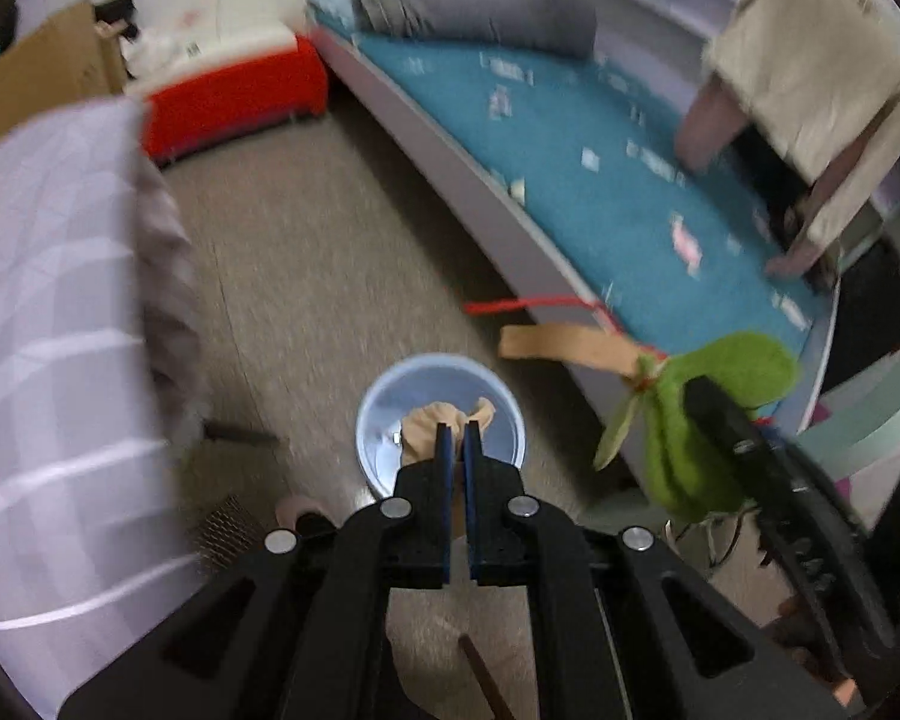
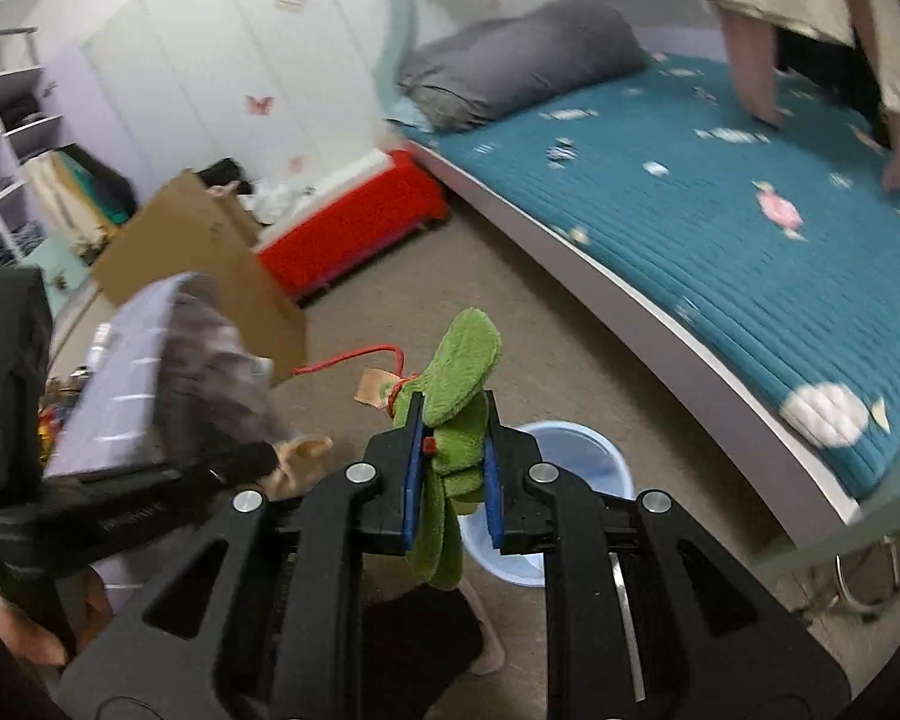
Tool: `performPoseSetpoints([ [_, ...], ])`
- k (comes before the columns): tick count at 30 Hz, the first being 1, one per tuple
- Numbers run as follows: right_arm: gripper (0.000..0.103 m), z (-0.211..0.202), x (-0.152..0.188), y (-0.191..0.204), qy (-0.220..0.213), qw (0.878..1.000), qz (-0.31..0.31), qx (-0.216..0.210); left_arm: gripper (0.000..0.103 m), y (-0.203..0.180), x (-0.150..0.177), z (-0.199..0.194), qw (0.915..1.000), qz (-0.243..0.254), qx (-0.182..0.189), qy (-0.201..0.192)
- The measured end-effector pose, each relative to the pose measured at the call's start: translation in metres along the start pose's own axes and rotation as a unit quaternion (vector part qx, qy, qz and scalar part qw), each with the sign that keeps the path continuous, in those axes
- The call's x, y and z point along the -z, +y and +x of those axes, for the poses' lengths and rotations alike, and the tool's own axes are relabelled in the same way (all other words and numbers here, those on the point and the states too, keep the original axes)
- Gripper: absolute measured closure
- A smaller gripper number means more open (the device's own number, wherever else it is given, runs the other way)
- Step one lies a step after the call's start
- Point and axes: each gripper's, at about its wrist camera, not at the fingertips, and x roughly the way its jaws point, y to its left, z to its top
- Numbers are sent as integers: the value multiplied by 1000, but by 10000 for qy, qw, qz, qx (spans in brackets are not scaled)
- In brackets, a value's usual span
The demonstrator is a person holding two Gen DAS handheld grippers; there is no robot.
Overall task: Collect trash
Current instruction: 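Carry the cloth and green toy over the bucket and open both grippers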
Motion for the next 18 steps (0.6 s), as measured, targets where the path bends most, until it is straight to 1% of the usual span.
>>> performPoseSetpoints([
  [1,86,6,4,-10,-8,9999,55,121,99,-1,0,12,9999,4,10,102],
  [3,86,12,7,-21,-17,9997,165,202,99,-4,1,41,9994,-11,69,335],
  [6,86,25,9,-33,-37,9989,299,365,99,-9,-3,71,9985,14,104,535],
  [11,86,41,10,-52,-43,9975,510,490,97,-20,-12,96,9974,96,327,627],
  [13,86,46,10,-57,-41,9970,566,524,85,-23,-17,102,9976,144,356,572],
  [15,86,51,12,-61,9,9967,618,532,39,-21,-20,106,9980,100,264,571],
  [16,86,55,13,-64,49,9964,656,527,31,-19,-21,107,9982,56,249,539],
  [17,86,57,14,-63,81,9963,667,534,27,-17,-20,108,9984,7,275,503],
  [18,86,60,15,-65,115,9962,675,537,27,-17,-20,110,9982,-10,273,529],
])
